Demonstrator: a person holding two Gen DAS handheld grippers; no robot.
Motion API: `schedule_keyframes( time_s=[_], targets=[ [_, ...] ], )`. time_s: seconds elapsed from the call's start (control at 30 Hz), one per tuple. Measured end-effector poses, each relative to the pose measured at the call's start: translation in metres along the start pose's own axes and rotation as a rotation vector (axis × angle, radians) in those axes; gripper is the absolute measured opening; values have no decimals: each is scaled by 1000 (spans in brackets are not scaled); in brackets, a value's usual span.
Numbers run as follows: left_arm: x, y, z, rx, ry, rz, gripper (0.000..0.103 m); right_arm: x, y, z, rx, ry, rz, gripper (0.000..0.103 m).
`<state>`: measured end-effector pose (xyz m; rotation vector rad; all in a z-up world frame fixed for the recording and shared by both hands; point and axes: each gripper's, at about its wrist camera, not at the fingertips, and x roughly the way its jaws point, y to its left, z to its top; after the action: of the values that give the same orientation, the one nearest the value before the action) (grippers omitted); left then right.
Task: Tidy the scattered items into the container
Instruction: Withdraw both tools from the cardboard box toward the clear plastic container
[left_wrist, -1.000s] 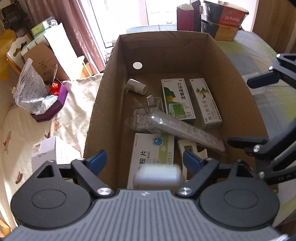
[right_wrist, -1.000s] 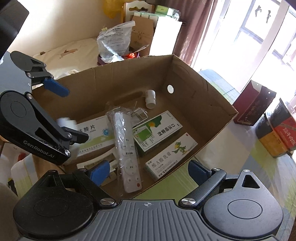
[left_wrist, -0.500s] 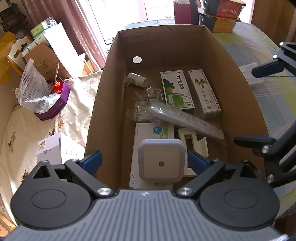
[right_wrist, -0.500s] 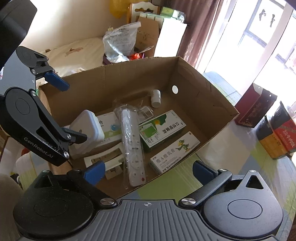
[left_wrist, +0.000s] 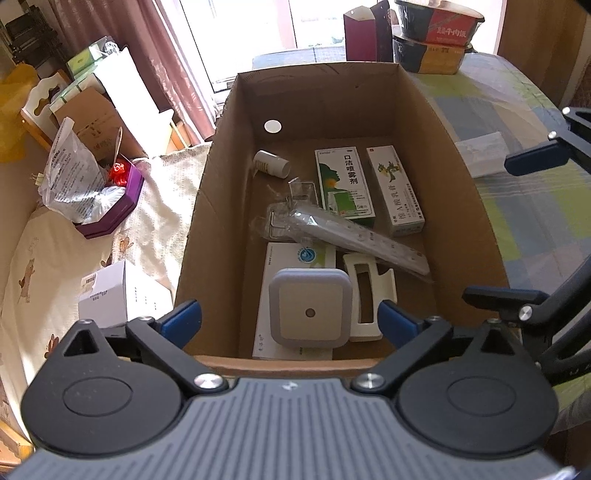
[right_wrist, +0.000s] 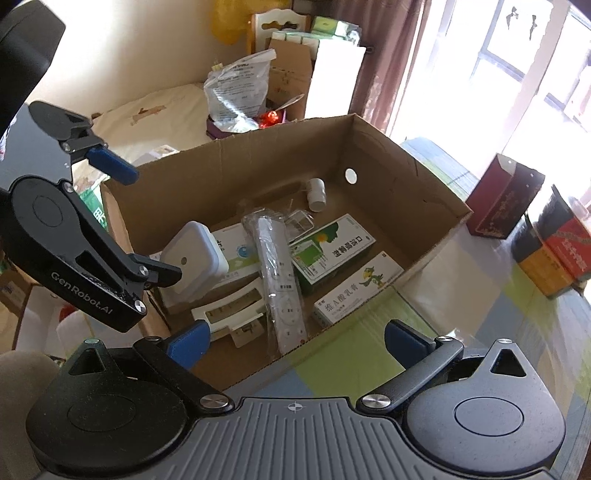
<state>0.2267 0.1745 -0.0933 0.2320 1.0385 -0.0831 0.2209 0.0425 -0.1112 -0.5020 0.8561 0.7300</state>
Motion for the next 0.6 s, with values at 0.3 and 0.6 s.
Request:
schedule_keyframes(
  time_s=[0.3, 0.6],
  targets=[
    [-15, -7, -5, -9, -5, 0, 100, -18, 5, -11, 37, -5, 14, 103],
    [-32, -13, -11, -24, -15, -1, 100, -35, 7, -18, 63, -23, 20, 103]
  ],
)
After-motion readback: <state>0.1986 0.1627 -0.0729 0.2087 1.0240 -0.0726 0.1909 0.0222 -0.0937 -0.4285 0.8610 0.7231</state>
